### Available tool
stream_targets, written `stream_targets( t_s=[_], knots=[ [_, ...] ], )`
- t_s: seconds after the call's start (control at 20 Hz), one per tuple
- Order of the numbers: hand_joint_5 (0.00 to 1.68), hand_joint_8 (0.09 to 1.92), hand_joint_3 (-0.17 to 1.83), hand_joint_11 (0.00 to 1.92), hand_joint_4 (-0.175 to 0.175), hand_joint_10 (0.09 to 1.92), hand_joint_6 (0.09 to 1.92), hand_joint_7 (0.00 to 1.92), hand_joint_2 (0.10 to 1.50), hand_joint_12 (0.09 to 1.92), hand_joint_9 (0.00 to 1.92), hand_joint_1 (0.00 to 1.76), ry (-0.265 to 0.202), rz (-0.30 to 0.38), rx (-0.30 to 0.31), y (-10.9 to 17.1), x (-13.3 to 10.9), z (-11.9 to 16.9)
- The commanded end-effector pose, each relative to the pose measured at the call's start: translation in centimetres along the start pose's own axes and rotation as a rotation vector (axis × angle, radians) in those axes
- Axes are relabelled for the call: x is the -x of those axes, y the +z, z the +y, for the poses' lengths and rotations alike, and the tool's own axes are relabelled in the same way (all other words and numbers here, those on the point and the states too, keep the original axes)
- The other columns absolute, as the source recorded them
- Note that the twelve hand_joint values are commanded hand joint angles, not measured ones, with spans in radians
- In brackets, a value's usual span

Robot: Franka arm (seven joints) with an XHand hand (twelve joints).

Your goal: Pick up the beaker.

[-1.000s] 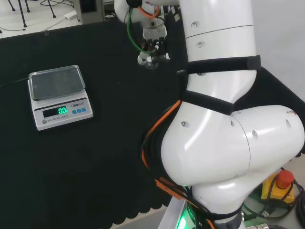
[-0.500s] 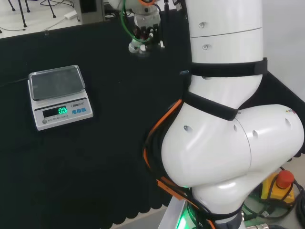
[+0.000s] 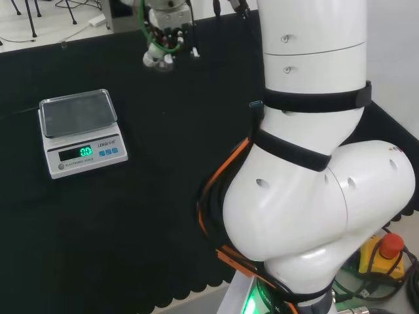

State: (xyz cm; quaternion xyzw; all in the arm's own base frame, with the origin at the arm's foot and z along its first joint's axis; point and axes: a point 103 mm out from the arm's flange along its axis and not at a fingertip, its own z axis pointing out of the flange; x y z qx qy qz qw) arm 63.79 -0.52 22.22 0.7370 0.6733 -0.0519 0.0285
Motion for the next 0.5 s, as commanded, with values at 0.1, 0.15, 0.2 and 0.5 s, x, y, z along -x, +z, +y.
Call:
stream_targets(
  t_s=[0.1,0.15,0.2,0.5],
  knots=[
    [1.05,1.06,0.48,1.44,-0.053,0.54,0.98,1.08,0.84,0.71,1.39,1.13,-0.075,0.023,0.001,-1.0,-4.9,-0.5],
    [1.05,1.06,0.48,1.44,-0.052,0.54,0.98,1.08,0.84,0.71,1.39,1.13,-0.087,0.031,-0.002,-1.0,-5.7,-0.6],
    [1.05,1.06,0.48,1.44,-0.051,0.54,0.98,1.08,0.84,0.71,1.39,1.13,-0.094,0.038,-0.003,-1.0,-6.3,-0.7],
    [1.06,1.05,0.49,1.43,-0.045,0.54,0.97,1.09,0.83,0.71,1.39,1.13,-0.16,0.049,-0.029,-0.2,-9.8,-1.2]
  ],
)
